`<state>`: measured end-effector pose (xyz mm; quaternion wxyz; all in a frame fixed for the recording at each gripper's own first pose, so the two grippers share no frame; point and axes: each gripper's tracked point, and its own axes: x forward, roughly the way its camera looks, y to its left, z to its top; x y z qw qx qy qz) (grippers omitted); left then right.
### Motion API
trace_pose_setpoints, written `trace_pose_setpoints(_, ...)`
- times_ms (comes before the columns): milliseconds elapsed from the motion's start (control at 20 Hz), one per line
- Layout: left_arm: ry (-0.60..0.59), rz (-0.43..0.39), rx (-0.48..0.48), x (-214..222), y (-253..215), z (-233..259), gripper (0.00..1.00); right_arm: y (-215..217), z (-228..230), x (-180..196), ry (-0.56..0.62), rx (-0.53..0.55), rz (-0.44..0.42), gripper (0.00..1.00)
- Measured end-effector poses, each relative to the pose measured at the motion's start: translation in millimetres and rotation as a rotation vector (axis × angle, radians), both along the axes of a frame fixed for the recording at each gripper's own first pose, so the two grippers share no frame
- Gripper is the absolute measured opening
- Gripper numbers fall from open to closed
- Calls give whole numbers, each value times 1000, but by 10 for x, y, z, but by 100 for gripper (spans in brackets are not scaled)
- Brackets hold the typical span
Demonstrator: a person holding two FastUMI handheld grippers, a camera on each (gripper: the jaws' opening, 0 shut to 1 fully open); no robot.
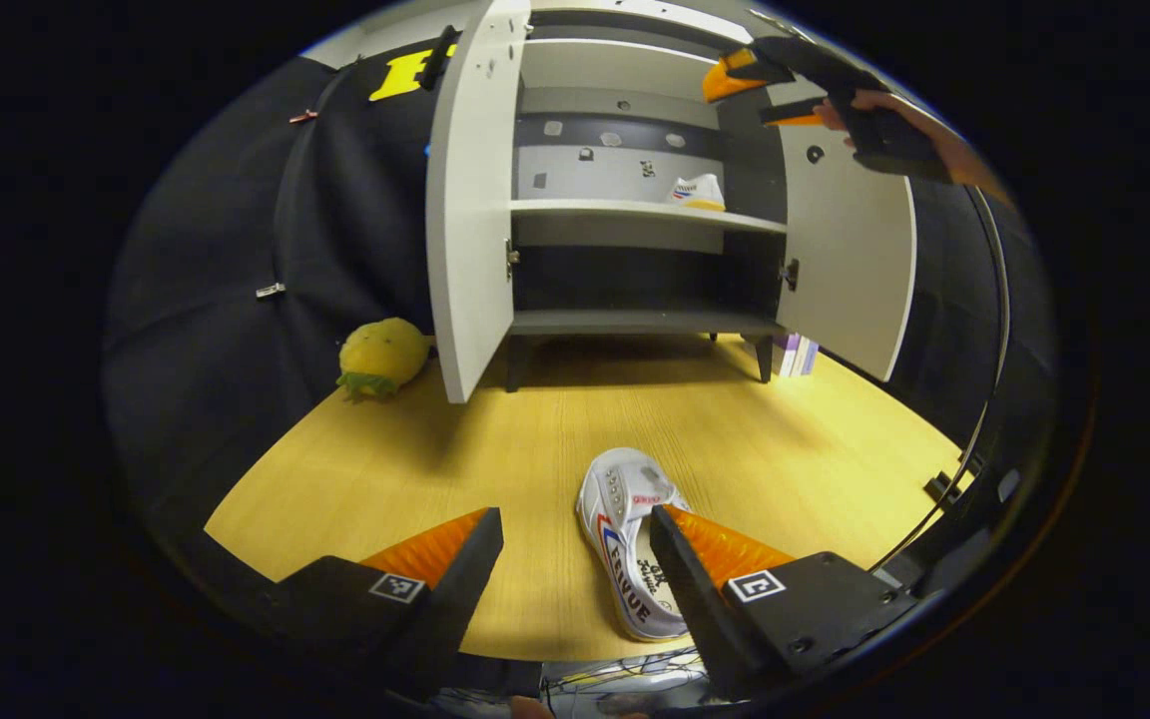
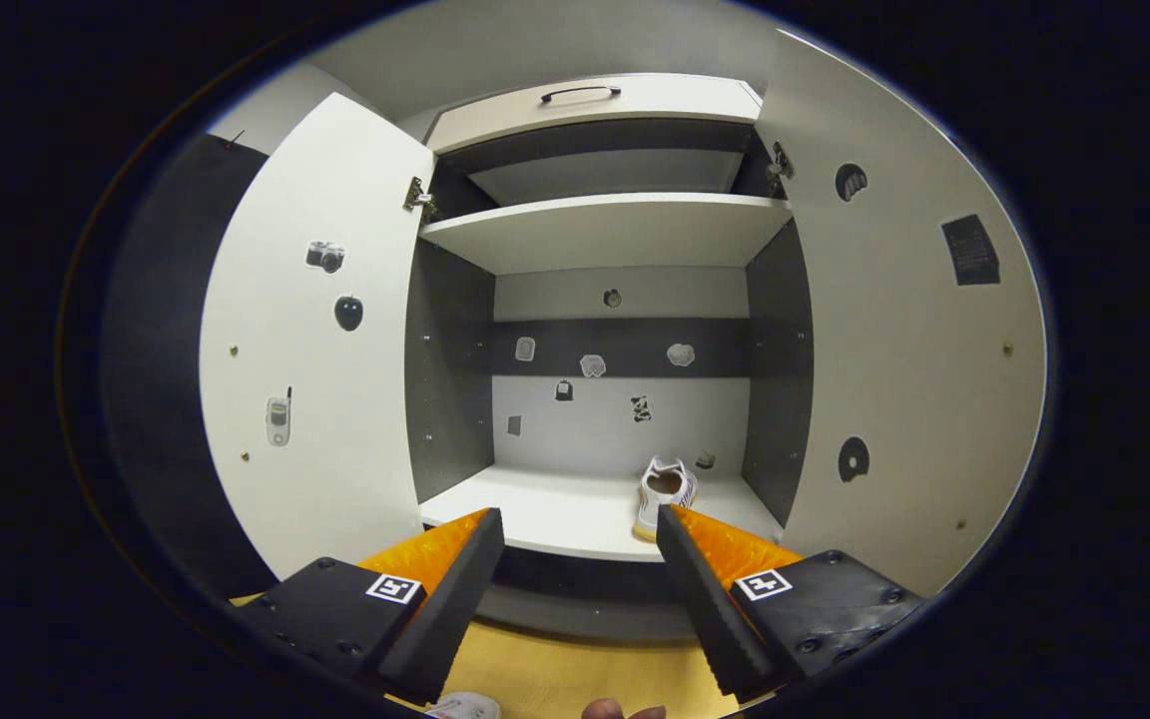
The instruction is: Grab one shoe with the right hand and put it into the shoe cabinet, grab the other shoe with the left hand and put it into the shoe cabinet; then close the right door with the right hand and the left door with the left hand.
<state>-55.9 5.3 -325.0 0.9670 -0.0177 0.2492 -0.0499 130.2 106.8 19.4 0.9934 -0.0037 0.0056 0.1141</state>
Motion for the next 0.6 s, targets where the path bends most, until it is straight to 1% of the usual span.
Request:
trace_pose_setpoints(100,15,-38,10,55,-98,-193,93,-71,-53,-164,17,7,-8,98)
trace_pose_setpoints(200,38,-73,20,107,-193,-418,89,-146,-84,-286,41,21,-13,98)
trace_pose_setpoints(300,62,-88,52,184,-216,-618,85,-247,-63,-374,44,14,-23,98)
trace_pose_setpoints(350,67,-90,54,242,-215,-679,77,-294,-49,-397,34,0,-29,98)
trace_pose_setpoints(400,59,-98,27,303,-252,-676,73,-329,-55,-419,28,-16,-31,98)
trace_pose_setpoints(450,57,-105,6,370,-308,-706,65,-365,-84,-444,30,-28,-34,98)
trace_pose_setpoints(500,59,-103,2,424,-333,-738,63,-396,-129,-469,42,-36,-36,98)
trace_pose_setpoints(550,64,-101,-2,449,-337,-780,65,-414,-151,-496,53,-38,-36,98)
trace_pose_setpoints(600,67,-96,-14,468,-351,-790,64,-436,-171,-512,62,-41,-37,98)
